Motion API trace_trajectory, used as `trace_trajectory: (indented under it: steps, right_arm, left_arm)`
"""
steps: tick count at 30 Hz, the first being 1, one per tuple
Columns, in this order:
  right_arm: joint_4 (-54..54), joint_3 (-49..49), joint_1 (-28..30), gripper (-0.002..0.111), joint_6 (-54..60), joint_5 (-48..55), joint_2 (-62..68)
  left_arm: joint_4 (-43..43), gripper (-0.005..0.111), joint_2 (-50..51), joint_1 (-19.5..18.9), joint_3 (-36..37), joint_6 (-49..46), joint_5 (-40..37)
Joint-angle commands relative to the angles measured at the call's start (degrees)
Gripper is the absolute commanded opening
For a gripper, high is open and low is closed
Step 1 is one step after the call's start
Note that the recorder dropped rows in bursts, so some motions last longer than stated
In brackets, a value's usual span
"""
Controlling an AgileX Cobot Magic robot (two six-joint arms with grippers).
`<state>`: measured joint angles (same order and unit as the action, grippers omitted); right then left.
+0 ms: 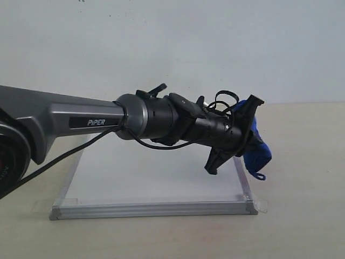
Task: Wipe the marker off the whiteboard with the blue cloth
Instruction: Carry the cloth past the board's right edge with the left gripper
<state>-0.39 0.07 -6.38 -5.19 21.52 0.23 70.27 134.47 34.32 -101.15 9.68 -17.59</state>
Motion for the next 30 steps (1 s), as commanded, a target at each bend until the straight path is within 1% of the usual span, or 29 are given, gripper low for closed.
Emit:
trace_trajectory:
  steps: [1,3,5,12,16,24,26,30]
  right_arm:
    - [-0.1,-0.1,0.1,0.0,0.0,-0.6,-0.2]
    - [-0.1,-0.1,0.1,0.0,0.0,-0.6,-0.2]
    - [-0.1,-0.1,0.1,0.0,0.0,-0.6,-0.2]
    - [-0.1,-0.1,0.1,0.0,0.0,-0.6,-0.2]
    - [-0.1,-0.1,0.1,0.0,0.0,-0.6,-0.2]
    - [-0.1,-0.1,0.1,0.0,0.0,-0.6,-0.2]
    - [-0.1,-0.1,0.1,0.0,0.0,-0.6,-0.2]
    - [-0.1,-0.1,0.1,0.0,0.0,-0.6,-0.2]
  left_arm:
    - [-18.4,0.004,-1.1,-0.8,-0.2,14.5,-1.3]
    - [-23.4,0.004,-1.1,-0.8,-0.2,19.2,-1.0]
    - [-25.1,0.004,-1.1,-0.8,-0.2,20.6,-1.0]
    - [-25.1,0.004,-0.8,-0.8,-0.2,20.6,-0.4]
    - [-21.5,0.004,0.2,-0.3,-0.2,20.8,-0.4]
    - [-20.6,0.004,2.1,0.6,-0.2,20.8,0.3]
    - [-19.7,0.004,2.2,0.8,-0.7,19.9,0.3]
    - [-19.7,0.004,2.9,1.5,-3.9,18.7,0.3]
